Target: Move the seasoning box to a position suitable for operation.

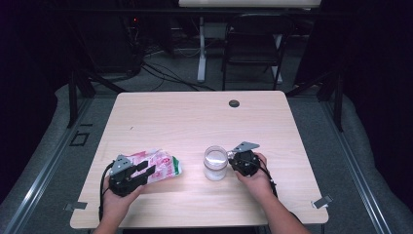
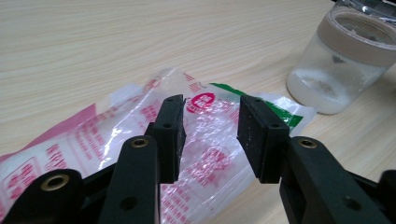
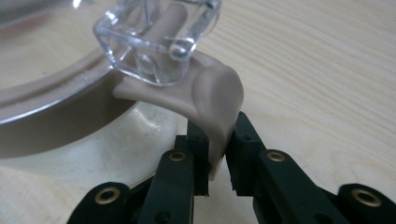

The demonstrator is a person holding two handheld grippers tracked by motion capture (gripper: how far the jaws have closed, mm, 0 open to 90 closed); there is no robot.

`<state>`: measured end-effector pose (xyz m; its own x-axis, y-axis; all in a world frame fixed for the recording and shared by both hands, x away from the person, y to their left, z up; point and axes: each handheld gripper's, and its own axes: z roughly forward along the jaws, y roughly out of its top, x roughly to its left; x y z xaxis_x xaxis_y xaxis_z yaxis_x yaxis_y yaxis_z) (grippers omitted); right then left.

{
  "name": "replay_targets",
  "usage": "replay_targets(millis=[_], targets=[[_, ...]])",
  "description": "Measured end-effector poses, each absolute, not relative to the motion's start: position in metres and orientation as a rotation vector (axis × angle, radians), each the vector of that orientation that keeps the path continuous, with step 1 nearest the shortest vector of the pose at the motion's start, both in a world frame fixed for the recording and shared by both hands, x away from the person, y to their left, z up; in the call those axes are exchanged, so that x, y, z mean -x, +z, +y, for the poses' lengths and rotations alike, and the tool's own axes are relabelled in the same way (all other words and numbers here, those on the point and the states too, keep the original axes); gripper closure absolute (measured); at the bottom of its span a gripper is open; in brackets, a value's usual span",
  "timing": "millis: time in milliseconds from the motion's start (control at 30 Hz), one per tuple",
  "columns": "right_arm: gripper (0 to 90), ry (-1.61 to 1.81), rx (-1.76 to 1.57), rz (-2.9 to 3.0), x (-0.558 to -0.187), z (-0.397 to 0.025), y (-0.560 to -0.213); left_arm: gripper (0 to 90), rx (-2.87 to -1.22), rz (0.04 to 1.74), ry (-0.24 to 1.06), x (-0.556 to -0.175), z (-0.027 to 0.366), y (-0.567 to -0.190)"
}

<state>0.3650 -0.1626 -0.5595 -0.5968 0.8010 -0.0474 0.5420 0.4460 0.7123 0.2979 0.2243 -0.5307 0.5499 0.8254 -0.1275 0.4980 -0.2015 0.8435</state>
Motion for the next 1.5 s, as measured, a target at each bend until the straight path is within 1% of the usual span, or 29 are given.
replay_targets(millis=[233, 533, 567, 633, 667, 767, 833, 933, 1100, 1167, 1200, 1233, 1267, 1300, 1333, 1400, 1500], targets=[[79.7, 0.954, -1.082, 2.357, -0.346, -0.161, -0.559, 61.3, -1.888, 1.023, 0.428, -0.306, 0.207, -0.531], [78.5, 0.983, -1.003, 2.412, -0.329, -0.159, -0.559, 61.2, -1.942, 0.944, 0.401, -0.315, 0.186, -0.53], [74.7, 1.0, -1.002, 2.423, -0.328, -0.161, -0.559, 61.2, -1.949, 0.934, 0.405, -0.316, 0.184, -0.53], [64.5, 1.045, -1.018, 2.409, -0.325, -0.164, -0.559, 61.4, -1.958, 0.913, 0.391, -0.318, 0.179, -0.528], [61.6, 1.061, -1.025, 2.389, -0.322, -0.167, -0.558, 61.7, -1.957, 0.907, 0.383, -0.319, 0.177, -0.527], [58.4, 1.099, -1.04, 2.37, -0.314, -0.175, -0.554, 61.7, -1.967, 0.893, 0.333, -0.322, 0.17, -0.525], [55.4, 1.099, -1.022, 2.365, -0.308, -0.179, -0.549, 60.7, -1.977, 0.87, 0.317, -0.323, 0.166, -0.523], [53.4, 1.108, -0.993, 2.327, -0.298, -0.185, -0.541, 57.8, -1.966, 0.874, 0.291, -0.324, 0.16, -0.519], [47.6, 1.123, -1.007, 2.253, -0.288, -0.194, -0.53, 50.9, -1.963, 0.847, 0.327, -0.328, 0.154, -0.514], [48.6, 1.11, -1.025, 2.248, -0.287, -0.197, -0.528, 51.6, -1.964, 0.84, 0.294, -0.331, 0.152, -0.515], [50.1, 1.112, -1.034, 2.254, -0.286, -0.198, -0.527, 53.1, -1.958, 0.845, 0.268, -0.332, 0.151, -0.515], [54.8, 1.132, -1.048, 2.262, -0.286, -0.2, -0.523, 56.3, -1.935, 0.86, 0.205, -0.333, 0.15, -0.514], [54.8, 1.132, -1.048, 2.262, -0.286, -0.2, -0.523, 58.4, -1.935, 0.86, 0.205, -0.333, 0.15, -0.514], [56.1, 1.139, -1.044, 2.261, -0.286, -0.201, -0.52, 58.4, -1.931, 0.859, 0.177, -0.333, 0.15, -0.512], [58.1, 1.14, -1.037, 2.254, -0.285, -0.202, -0.517, 61.1, -1.931, 0.868, 0.161, -0.333, 0.148, -0.509], [61.7, 1.143, -1.004, 2.243, -0.285, -0.202, -0.51, 65.3, -1.945, 0.876, 0.176, -0.334, 0.145, -0.504], [63.3, 1.132, -0.998, 2.236, -0.287, -0.2, -0.5, 66.5, -1.959, 0.882, 0.19, -0.338, 0.142, -0.495]])
